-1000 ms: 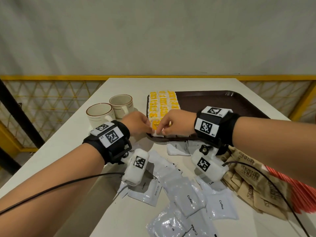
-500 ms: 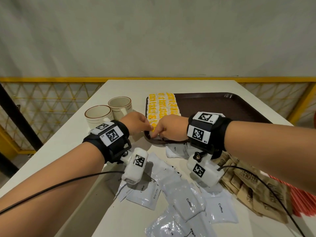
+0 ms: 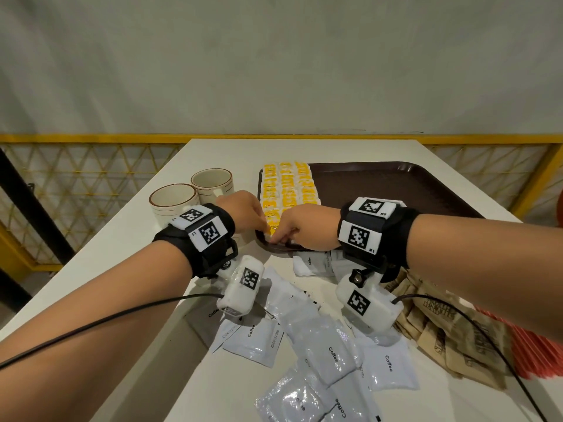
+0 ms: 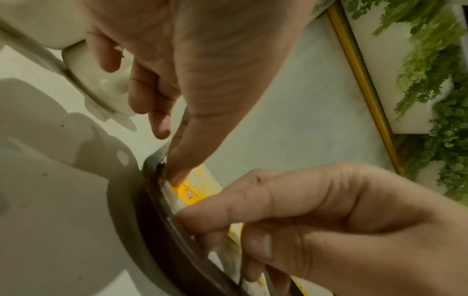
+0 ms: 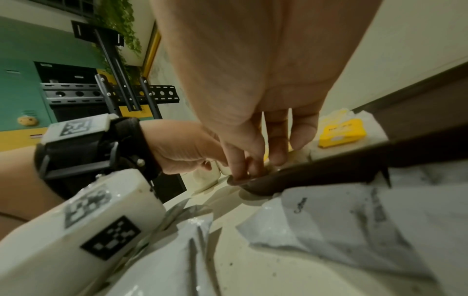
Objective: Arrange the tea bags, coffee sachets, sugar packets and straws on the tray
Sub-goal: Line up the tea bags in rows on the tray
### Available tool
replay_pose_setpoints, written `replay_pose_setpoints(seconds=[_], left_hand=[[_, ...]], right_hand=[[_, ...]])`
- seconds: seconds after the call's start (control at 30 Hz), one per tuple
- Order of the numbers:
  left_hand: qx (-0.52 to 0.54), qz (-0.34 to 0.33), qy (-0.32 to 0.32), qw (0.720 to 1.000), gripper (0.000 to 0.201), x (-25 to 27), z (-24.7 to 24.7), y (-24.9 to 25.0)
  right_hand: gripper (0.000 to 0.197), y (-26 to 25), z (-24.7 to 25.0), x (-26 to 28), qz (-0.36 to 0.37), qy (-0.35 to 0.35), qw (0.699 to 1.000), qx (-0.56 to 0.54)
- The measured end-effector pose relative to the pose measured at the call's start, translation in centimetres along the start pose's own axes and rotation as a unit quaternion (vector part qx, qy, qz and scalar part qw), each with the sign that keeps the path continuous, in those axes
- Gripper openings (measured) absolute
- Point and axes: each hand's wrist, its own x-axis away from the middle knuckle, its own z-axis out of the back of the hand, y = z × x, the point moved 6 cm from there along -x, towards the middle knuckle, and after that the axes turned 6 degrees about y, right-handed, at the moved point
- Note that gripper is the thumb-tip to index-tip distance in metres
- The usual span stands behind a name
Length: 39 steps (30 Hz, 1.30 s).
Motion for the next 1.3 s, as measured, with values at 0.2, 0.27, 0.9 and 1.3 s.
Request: replay_pose_setpoints(seconds=[0.2,0.27,0.9,1.3], left_hand=[[0.043,-0.007,0.026,0.999,0.015,0.3,0.3,0.3],[0.059,-0.018,0.028,0.998,0.017,0.5,0.3,0.4],[-0.024,-0.033,0.008,0.999,0.028,-0.1,-0.5,1.4],[0.024,-0.015,0.003,1.0,0.011,0.2,-0.2,0.6]], right_hand=[[0.04,-0.3,0.1,0.2,0.011,-0.003,1.0,0.012],[0.042,0.1,0.9,0.3,0.001,0.019,1.0,0.0],[0.046,7.9,1.1,3.4,-0.248,0.201,0.925,-0.208],[0.046,7.3,1.5,3.4,-0.226,0.206,0.939,-0.156]])
